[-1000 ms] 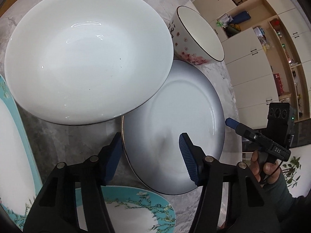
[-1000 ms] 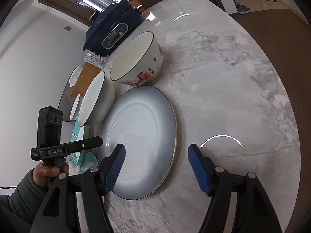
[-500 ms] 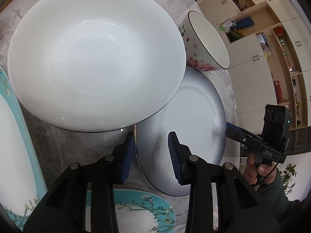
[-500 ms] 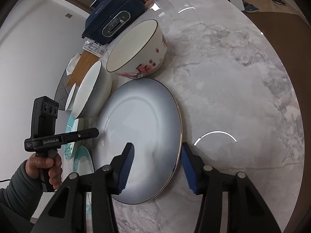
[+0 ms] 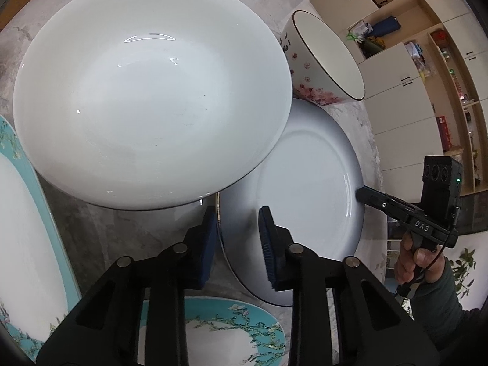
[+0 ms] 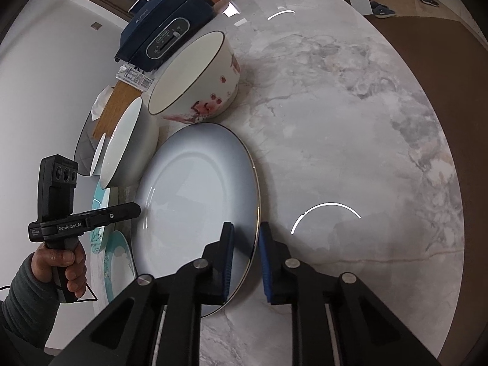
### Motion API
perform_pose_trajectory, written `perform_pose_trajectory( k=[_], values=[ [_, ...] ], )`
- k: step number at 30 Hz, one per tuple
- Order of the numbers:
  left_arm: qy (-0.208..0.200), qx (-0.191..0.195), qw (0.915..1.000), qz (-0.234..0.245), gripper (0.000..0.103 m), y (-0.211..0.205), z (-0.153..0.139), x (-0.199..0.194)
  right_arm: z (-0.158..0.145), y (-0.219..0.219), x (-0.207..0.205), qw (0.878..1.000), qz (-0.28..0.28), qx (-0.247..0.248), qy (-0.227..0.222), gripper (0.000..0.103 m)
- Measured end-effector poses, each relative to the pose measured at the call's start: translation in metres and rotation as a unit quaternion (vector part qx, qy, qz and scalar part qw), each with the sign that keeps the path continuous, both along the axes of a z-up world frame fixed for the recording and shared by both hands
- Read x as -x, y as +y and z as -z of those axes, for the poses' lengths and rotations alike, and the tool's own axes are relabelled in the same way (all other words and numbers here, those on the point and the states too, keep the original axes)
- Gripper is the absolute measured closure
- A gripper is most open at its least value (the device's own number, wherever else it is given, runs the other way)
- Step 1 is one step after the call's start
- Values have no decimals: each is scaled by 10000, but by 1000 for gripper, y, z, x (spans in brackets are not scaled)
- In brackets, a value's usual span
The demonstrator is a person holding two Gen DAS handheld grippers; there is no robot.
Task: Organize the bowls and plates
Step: 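Lift the grey-rimmed plate with the right tool and carry it across the table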
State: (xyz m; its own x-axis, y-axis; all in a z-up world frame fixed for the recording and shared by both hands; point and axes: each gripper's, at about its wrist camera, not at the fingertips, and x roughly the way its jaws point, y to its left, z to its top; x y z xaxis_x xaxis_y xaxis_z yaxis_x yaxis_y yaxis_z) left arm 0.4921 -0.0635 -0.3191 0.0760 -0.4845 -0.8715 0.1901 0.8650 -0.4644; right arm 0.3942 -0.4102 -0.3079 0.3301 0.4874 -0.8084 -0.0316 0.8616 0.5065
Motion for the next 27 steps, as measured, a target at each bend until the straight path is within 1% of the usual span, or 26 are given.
perform_pose_trajectory(
  k=[3,8,13,21,27],
  values=[
    [33,106,9999,-57,86,6,1,0,1,-3,0,9999,94,-83,36,85],
    [69,40,9999,-75,86,4,0,2,2,-6,2,9995,255,-153,83,86],
    [114,127,9997,-151,87,5,3,6,0,-6,4,9993,341,-167,79,87],
    [107,217,9995,-191,88,7,-2,8,-5,-11,8,9985,509,-214,67,87],
    [186,308,9990,-276,89,11,-2,6,-7,-17,8,9971,696,-271,167,87]
  ],
)
